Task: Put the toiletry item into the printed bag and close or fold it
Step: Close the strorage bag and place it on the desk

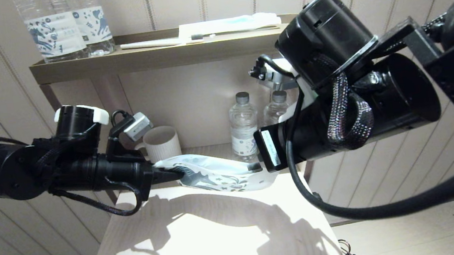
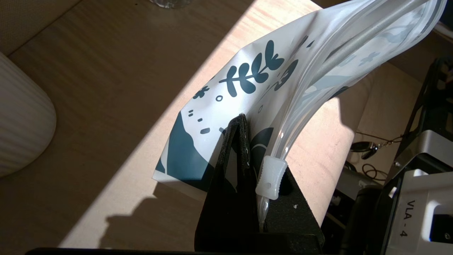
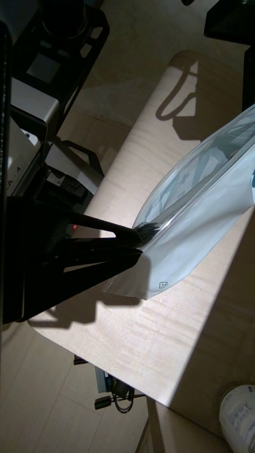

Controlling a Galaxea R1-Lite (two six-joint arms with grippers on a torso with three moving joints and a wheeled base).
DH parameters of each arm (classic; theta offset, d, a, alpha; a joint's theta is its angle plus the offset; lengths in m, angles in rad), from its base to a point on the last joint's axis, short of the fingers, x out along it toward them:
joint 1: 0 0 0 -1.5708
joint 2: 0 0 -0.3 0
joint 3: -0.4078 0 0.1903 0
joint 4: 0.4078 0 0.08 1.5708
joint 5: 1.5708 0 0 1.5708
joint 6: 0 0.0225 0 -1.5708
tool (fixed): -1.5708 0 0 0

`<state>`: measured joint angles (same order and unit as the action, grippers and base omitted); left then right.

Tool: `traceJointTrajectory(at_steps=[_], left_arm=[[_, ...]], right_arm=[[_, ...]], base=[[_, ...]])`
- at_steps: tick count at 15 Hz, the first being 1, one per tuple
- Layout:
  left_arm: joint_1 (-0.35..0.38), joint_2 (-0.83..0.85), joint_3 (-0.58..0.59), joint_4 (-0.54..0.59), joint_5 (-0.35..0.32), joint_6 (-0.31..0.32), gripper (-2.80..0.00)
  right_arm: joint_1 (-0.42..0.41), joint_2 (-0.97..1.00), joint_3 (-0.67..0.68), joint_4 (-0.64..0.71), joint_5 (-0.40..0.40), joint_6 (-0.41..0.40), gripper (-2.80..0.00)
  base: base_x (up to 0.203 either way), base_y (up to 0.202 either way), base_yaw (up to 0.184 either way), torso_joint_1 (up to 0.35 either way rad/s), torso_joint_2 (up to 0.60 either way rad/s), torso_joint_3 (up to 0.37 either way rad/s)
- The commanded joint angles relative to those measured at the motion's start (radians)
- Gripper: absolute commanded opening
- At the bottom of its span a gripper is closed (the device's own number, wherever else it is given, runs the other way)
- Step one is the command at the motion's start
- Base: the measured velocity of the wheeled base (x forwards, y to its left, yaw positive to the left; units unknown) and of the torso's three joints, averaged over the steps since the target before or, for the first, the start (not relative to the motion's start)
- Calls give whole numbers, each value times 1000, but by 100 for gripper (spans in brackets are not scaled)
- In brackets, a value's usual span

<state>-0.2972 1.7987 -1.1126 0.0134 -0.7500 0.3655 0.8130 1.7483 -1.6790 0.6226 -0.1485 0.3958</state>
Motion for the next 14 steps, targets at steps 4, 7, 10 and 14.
traceJointTrajectory(at_steps=[4,7,10,14], left_arm=[[0,2,-1,0,-5,3,-280],[0,2,-1,0,-5,2,-280],[0,1,0,0,-5,3,-280],[0,1,2,0,-5,3,-280]], right_arm=[[3,8,35,2,3,2,-280],[9,10,51,2,4,2,-280],[9,22,56,1,4,2,-280],[8,54,35,-3,1,0,-280]], base=[[0,0,0,0,0,0],[0,0,0,0,0,0],[0,0,0,0,0,0],[0,0,0,0,0,0]])
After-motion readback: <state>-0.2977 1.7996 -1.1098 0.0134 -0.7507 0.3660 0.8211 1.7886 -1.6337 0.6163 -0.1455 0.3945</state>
